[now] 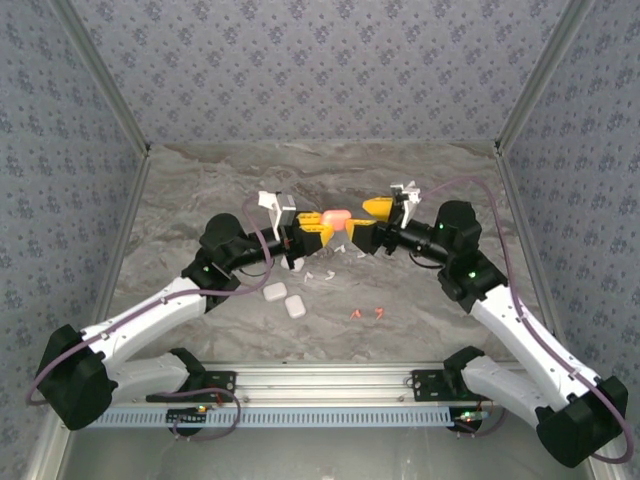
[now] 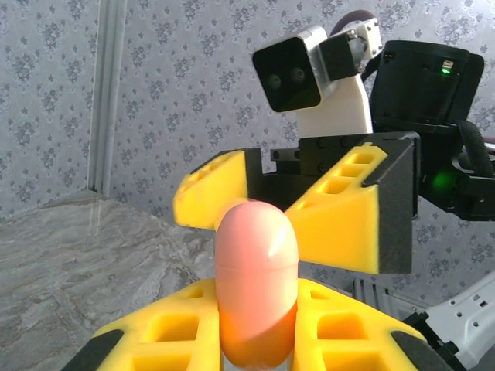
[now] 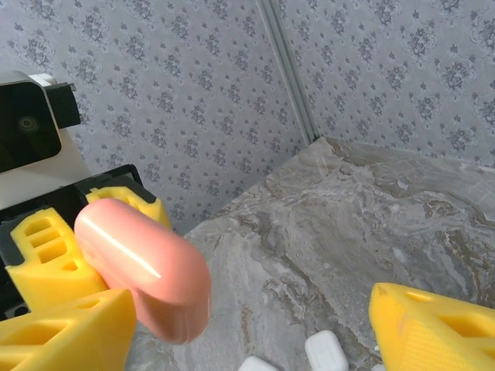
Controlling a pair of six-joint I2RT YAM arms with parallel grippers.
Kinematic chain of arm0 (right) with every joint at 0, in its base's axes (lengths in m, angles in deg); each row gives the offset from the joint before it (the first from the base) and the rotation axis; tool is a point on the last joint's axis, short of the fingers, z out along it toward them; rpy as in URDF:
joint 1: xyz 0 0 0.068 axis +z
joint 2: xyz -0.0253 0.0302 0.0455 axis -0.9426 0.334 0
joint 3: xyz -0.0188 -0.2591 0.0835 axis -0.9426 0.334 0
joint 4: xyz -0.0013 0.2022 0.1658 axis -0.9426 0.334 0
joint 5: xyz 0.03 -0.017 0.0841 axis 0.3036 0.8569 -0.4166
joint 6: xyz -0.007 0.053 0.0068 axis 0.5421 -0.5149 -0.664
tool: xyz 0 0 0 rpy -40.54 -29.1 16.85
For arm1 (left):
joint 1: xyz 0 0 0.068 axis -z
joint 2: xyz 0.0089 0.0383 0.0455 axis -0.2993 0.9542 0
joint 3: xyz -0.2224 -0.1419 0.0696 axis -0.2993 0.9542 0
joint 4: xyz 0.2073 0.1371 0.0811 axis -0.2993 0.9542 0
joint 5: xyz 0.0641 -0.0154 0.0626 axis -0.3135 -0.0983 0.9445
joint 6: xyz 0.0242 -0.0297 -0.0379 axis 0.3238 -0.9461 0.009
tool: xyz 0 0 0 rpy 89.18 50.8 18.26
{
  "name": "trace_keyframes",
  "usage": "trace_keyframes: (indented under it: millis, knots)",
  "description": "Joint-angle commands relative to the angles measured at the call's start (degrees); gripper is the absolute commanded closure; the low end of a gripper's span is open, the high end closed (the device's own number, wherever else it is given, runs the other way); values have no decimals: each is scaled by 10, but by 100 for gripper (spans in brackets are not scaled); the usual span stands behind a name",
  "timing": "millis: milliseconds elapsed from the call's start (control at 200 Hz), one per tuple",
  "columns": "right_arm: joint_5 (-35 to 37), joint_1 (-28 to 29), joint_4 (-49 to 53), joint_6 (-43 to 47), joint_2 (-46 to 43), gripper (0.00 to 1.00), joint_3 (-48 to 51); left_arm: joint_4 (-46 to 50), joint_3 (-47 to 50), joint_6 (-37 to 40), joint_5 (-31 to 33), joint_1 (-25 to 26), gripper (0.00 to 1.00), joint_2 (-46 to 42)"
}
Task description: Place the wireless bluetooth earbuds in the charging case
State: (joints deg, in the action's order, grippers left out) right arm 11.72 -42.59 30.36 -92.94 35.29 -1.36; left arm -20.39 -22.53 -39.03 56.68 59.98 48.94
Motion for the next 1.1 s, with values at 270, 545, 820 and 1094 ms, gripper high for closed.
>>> trace_keyframes:
  millis: [270,545,820,1094]
  knots:
    - [0,3,-6,4,32,24,-49,-20,-23,18,-38,4,100,-2]
    - [-2,-2,10,8,36,24,-66,-15,-23,32,-36,5,100,-2]
    - [-9,-15,55,10,-30,23,-59,-52,20,83,9,5,100,-9]
    - [149,-17,307,-58,-102,29,-49,-74,102,143,50,5,100,-58]
